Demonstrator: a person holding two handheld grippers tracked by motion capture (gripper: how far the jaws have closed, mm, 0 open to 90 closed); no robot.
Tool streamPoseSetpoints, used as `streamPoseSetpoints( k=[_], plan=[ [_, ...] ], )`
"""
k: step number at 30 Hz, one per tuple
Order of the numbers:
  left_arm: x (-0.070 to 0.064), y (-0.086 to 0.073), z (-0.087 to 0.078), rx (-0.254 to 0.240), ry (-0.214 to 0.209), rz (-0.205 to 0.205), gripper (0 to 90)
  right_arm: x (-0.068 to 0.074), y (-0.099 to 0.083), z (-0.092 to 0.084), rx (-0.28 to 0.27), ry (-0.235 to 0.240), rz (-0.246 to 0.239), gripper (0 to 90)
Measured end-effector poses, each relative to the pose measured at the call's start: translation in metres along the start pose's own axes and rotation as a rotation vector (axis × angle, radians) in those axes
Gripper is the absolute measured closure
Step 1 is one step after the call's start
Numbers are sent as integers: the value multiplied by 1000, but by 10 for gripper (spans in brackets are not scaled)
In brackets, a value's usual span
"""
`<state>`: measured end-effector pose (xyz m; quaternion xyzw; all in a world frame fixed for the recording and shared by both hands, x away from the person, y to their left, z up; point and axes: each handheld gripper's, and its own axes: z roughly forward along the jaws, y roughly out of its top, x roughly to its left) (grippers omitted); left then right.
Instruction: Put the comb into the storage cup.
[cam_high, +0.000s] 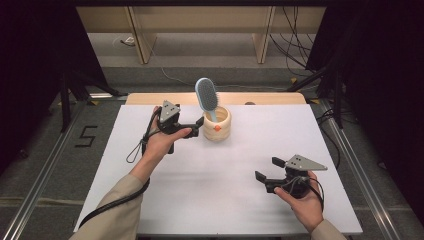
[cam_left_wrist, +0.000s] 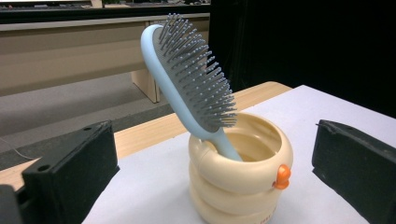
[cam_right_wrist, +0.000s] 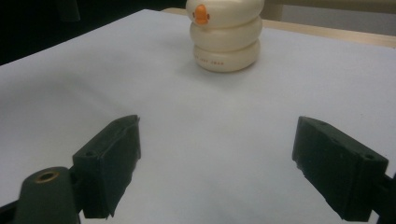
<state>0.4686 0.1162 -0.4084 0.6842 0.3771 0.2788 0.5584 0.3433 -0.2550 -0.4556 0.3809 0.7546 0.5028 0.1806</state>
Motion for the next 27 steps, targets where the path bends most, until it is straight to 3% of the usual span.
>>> streamPoseSetpoints(
  k=[27],
  plan=[
    [0, -17, -42, 40, -17, 46, 0, -1, 1, -2, -8, -7, -5, 163]
  ],
)
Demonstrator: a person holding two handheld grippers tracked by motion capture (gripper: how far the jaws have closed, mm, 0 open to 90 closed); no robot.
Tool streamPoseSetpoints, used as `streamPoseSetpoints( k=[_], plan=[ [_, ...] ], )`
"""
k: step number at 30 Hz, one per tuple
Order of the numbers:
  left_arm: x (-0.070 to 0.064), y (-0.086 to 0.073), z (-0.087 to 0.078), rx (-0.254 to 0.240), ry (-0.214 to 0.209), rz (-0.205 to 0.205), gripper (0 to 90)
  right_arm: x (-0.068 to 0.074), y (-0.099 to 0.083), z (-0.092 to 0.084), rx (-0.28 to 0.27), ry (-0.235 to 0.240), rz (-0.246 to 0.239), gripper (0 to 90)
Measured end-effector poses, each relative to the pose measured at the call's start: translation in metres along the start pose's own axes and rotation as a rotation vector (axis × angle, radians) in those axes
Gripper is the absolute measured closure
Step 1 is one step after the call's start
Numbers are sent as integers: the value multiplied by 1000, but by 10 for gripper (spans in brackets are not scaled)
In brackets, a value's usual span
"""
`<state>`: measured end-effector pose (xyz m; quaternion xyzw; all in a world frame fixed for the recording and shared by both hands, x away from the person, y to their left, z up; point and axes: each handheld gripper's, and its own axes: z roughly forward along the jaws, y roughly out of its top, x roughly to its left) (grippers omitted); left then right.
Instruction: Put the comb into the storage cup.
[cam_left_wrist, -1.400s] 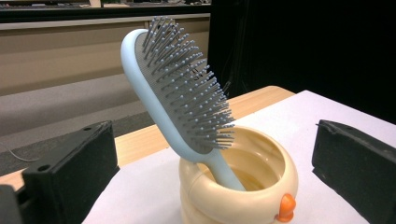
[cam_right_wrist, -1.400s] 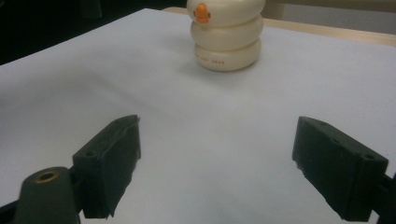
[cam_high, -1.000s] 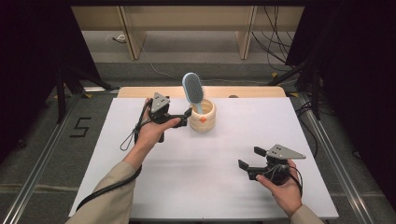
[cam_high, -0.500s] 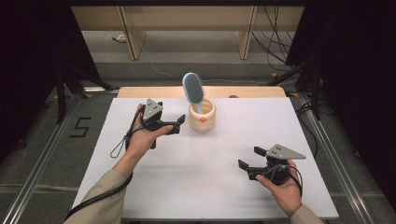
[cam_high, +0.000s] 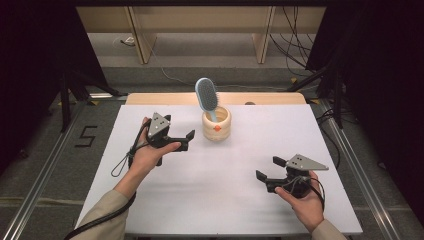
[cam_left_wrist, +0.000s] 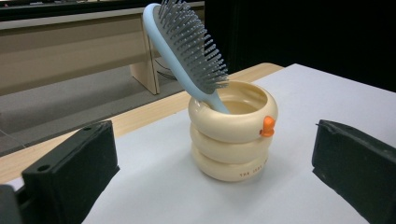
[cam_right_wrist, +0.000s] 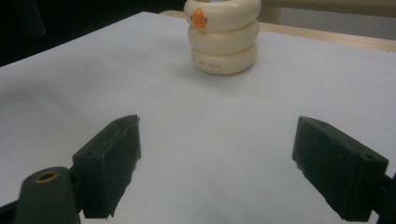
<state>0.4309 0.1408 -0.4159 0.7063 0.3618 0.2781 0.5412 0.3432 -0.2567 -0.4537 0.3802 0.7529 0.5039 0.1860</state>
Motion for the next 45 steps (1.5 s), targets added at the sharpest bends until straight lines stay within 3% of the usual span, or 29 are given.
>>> streamPoseSetpoints(
  k=[26, 45],
  plan=[
    [-11, -31, -27, 69, -90, 37, 0, -3, 1, -6, -9, -4, 0, 163],
    [-11, -50, -47, 89, -94, 71, 0, -6, 1, -10, -16, -8, 0, 163]
  ],
)
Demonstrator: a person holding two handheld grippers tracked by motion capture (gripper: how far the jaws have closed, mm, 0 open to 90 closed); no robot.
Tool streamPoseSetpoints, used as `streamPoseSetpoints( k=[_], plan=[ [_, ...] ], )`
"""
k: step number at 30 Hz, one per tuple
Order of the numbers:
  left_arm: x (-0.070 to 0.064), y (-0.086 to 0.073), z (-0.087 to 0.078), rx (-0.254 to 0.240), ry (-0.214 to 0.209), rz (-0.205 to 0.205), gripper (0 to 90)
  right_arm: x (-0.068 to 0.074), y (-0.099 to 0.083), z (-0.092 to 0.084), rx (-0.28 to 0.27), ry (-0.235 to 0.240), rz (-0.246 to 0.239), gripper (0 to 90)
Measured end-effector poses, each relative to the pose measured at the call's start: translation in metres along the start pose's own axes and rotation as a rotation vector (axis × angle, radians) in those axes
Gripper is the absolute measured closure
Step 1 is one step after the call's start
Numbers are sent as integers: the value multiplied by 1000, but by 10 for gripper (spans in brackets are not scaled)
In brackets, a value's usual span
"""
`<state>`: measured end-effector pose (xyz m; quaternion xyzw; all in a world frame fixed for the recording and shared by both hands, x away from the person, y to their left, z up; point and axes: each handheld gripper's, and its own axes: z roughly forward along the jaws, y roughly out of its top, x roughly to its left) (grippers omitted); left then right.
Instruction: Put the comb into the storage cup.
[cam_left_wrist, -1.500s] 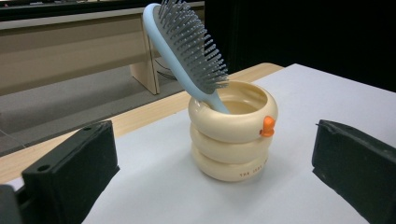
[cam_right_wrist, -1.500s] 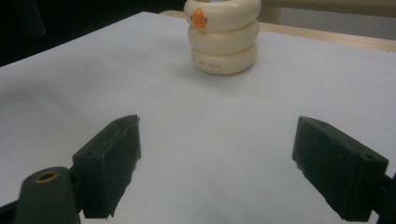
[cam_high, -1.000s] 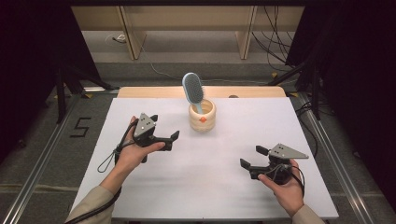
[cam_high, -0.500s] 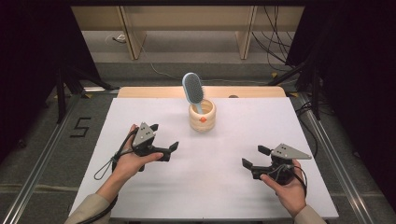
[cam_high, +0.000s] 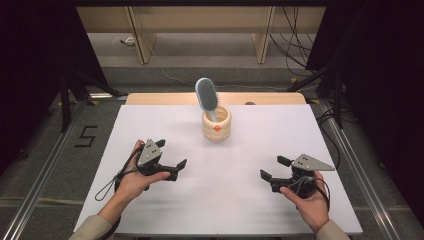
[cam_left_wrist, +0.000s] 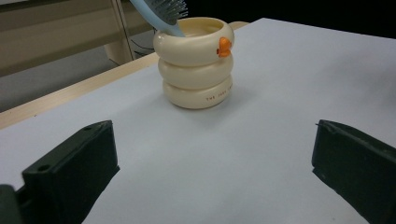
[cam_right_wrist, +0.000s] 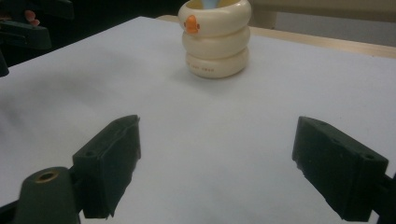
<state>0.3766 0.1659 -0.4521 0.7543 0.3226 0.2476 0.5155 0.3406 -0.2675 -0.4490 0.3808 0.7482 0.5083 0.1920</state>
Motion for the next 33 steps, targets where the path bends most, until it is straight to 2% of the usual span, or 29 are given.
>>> streamPoseSetpoints(
  k=[11, 24, 33],
  plan=[
    [-3, -6, -8, 13, -13, 20, 0, -1, -1, -2, 0, -3, 4, 163],
    [0, -12, -16, 16, -2, 6, 0, -2, -1, -3, 0, -5, 3, 163],
    [-2, -16, -15, 27, -9, 3, 0, -2, -2, -2, 0, -2, 3, 163]
  ],
)
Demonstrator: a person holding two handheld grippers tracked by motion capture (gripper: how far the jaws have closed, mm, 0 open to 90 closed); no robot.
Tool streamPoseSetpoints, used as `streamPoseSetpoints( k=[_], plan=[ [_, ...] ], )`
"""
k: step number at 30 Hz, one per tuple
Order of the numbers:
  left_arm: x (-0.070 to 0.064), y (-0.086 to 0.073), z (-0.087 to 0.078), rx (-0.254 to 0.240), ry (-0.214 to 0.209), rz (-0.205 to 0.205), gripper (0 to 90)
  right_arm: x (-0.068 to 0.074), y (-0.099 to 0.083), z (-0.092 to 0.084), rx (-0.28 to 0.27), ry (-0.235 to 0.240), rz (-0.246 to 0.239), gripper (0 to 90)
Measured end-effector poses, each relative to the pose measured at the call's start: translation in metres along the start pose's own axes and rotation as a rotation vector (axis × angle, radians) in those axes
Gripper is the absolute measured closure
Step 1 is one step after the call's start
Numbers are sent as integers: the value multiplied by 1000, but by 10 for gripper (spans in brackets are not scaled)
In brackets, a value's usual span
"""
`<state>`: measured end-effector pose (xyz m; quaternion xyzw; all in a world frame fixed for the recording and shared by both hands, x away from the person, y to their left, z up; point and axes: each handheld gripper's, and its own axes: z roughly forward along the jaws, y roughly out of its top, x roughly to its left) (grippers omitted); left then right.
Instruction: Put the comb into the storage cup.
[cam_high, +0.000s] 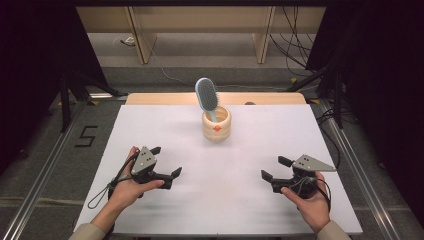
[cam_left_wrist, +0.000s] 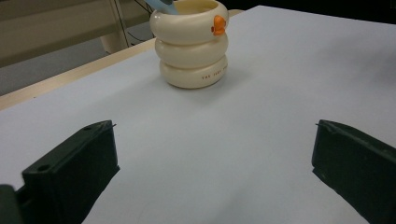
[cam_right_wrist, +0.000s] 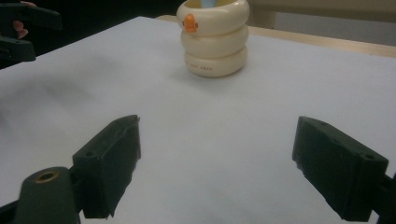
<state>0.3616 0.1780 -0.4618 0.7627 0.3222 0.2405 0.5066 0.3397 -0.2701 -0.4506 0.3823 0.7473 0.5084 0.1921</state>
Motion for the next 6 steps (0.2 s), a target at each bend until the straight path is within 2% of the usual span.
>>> streamPoseSetpoints(
  k=[6],
  plan=[
    [0, 0, 0, 3, -1, -7, 0, 0, 0, 1, -3, 1, 0, 163]
  ],
)
